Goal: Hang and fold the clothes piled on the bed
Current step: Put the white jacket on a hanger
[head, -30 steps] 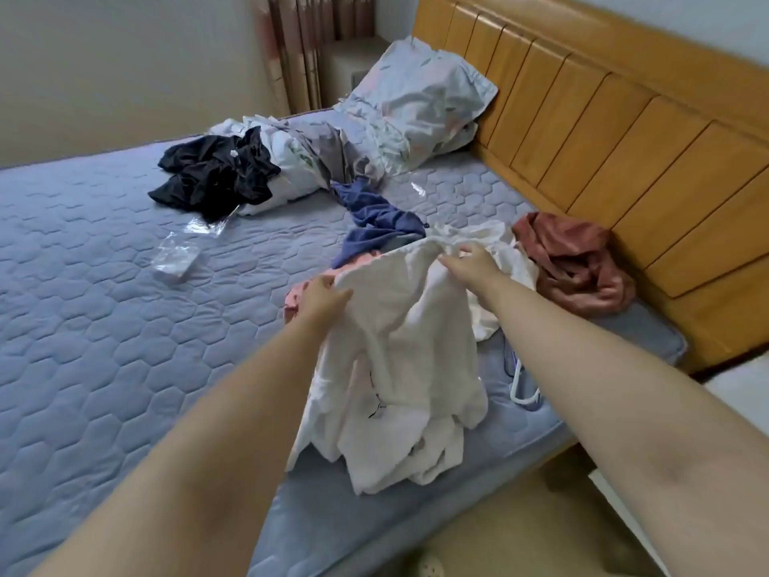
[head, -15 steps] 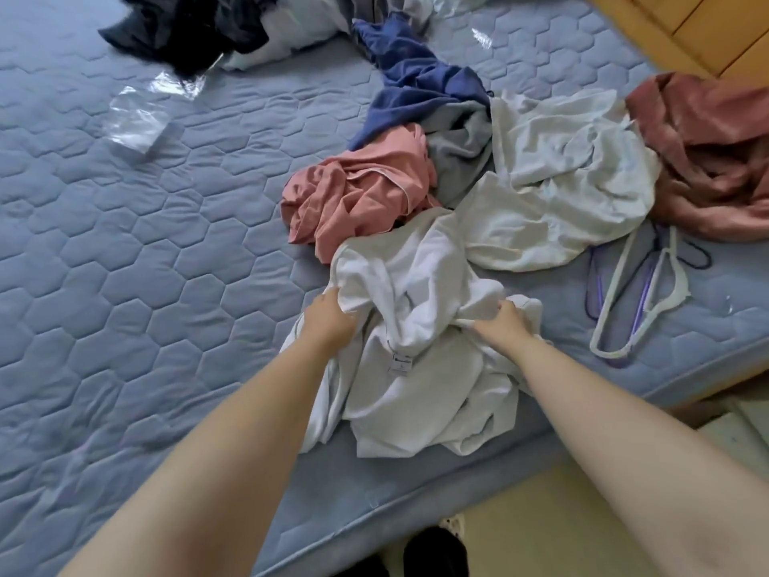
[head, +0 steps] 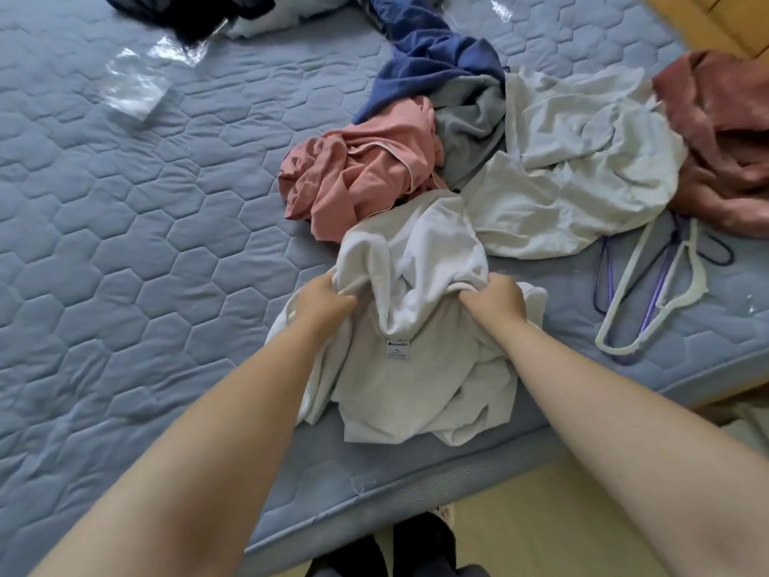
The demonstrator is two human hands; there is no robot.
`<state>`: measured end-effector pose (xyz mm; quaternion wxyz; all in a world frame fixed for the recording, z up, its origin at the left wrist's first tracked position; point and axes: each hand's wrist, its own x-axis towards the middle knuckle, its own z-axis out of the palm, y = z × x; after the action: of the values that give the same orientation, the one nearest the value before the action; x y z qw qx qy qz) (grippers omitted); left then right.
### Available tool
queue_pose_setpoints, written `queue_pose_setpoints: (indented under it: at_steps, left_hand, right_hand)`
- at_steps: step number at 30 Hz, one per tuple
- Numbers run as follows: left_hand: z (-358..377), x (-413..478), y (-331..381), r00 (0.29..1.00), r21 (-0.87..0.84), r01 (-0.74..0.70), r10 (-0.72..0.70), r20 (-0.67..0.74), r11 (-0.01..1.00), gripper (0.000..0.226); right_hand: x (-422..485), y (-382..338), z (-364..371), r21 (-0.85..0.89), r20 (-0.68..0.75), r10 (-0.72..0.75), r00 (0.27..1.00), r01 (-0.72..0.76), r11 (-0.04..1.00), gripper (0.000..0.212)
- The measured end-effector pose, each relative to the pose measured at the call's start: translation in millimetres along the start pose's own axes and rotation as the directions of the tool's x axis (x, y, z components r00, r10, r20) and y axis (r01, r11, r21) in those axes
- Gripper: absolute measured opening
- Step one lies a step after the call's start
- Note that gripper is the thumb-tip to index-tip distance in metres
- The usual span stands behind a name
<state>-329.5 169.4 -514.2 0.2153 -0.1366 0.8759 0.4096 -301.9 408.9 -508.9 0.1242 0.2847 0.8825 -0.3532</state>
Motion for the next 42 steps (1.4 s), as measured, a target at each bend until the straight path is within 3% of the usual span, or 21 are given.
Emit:
queue_pose_setpoints:
  at_steps: [2,6,10,13,17,20,25,29,32,35,38,42]
  left_hand:
    - [-4.4,-19.9,24.4,0.999,-0.113,-0.023,0.026,0.022,0.993,0.012]
    - [-28.0,-71.4,78.1,0.998,-0.341,-0.060,0.064,0.001,0.938,0.016]
    - [-62.7,-131.4,129.4,0.989,-0.461,-0.143,0.144,-0.032,0.876,0.018]
    - [-95.4,-180.6,163.2,0.979,-0.487,-0.202,0.183,-0.088,0.849,0.022]
    - [-140.7,-253.7,190.3,0.966,-0.491,-0.256,0.240,-0.098,0.833,0.017]
    - [-177.1,-316.1,209.0,0.941,-0.525,-0.326,0.321,-0.103,0.786,0.016]
    - [-237.4,-402.4,229.5,0.871,-0.539,-0.466,0.472,-0.138,0.702,0.014]
    - [-269.2,-444.2,236.7,0.877,-0.579,-0.440,0.466,-0.113,0.687,0.049]
    - [-281.7,-452.6,228.5,0.912,-0.546,-0.369,0.406,-0.058,0.752,0.043]
    - [-284.5,-437.6,207.2,0.939,-0.444,-0.330,0.338,-0.064,0.833,0.025]
    - [-281.4,-407.4,177.0,0.928,-0.304,-0.370,0.337,-0.156,0.878,0.022]
    - [-285.1,-349.9,138.4,0.855,-0.027,-0.376,0.335,-0.397,0.926,0.036]
  right_hand:
    - [-14.5,-21.2,-14.9,0.104,-0.024,-0.019,1.000,0.022,0.994,0.013]
    - [-52.8,-70.4,-57.9,0.327,-0.007,-0.005,1.000,0.007,0.945,0.026]
    - [-105.4,-117.7,-106.8,0.428,0.016,-0.114,0.993,0.096,0.898,0.033]
    - [-159.9,-149.1,-144.9,0.441,-0.042,-0.216,0.976,0.212,0.872,0.037]
    - [-249.5,-182.7,-189.2,0.468,-0.099,-0.313,0.945,0.322,0.823,0.025]
    - [-314.0,-204.5,-213.1,0.471,-0.176,-0.346,0.922,0.387,0.793,0.028]
    - [-408.6,-235.0,-253.4,0.549,-0.275,-0.372,0.887,0.462,0.696,0.017]
    - [-449.8,-251.2,-273.3,0.563,-0.310,-0.373,0.874,0.485,0.669,0.008]
    - [-463.1,-256.4,-269.3,0.536,-0.254,-0.455,0.853,0.516,0.668,0.020]
    - [-450.1,-254.2,-245.4,0.544,-0.235,-0.377,0.896,0.443,0.713,0.023]
    - [-418.7,-254.0,-221.3,0.515,-0.213,-0.284,0.935,0.354,0.781,0.021]
    - [-362.4,-258.7,-197.2,0.324,-0.336,-0.314,0.888,0.422,0.847,0.042]
